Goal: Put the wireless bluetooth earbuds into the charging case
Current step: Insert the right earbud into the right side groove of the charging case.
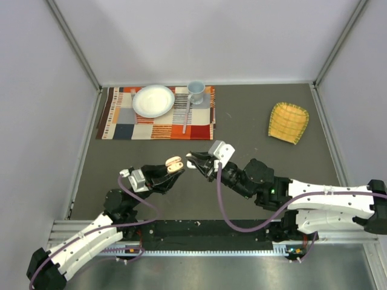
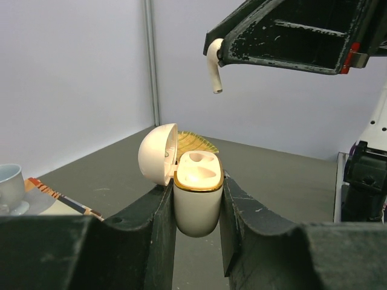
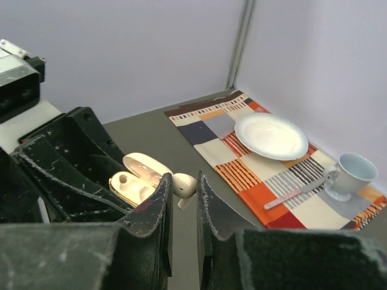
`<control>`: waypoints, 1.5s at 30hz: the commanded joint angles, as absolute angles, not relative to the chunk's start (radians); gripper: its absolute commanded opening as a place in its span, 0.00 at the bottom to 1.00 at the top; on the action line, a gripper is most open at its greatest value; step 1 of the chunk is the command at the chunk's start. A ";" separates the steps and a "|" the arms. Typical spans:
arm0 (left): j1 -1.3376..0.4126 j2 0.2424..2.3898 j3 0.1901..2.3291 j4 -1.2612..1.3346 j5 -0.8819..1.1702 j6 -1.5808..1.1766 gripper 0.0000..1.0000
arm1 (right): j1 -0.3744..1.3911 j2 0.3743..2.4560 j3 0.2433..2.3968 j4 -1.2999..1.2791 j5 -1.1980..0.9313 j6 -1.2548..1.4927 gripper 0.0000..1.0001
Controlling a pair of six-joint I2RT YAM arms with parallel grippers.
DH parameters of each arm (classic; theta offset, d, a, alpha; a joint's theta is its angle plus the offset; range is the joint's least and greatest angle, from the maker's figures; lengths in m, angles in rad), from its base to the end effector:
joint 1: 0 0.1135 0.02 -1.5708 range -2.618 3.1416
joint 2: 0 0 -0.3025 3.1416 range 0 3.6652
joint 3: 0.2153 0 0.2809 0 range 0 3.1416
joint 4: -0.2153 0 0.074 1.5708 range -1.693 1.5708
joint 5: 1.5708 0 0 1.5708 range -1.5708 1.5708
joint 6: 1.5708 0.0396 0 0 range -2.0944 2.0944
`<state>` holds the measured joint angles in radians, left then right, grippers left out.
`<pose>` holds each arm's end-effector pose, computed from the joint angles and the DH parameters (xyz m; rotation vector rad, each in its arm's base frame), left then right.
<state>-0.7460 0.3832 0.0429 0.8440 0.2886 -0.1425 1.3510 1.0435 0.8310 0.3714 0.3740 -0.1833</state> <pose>0.0777 -0.0871 0.2456 0.5879 0.9742 -0.9489 0.0704 0.2488 0.3932 -0.7615 1.2456 0.6966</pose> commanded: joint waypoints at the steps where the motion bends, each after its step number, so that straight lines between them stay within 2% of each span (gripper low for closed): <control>1: -0.749 0.385 -0.021 0.881 0.267 -0.155 0.00 | 1.385 1.058 0.834 0.457 0.304 -0.216 0.00; 21: -0.747 0.380 -0.023 0.880 0.273 -0.164 0.00 | 1.393 1.147 0.854 0.460 0.253 -0.175 0.00; 45: -0.749 0.383 -0.021 0.888 0.278 -0.164 0.00 | 1.391 1.192 0.827 0.548 0.359 -0.207 0.00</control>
<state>-0.7460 0.3840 0.0429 0.8440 0.2714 -0.1551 1.3743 1.1702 0.8310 0.4911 0.3267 -0.2024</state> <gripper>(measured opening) 0.342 0.130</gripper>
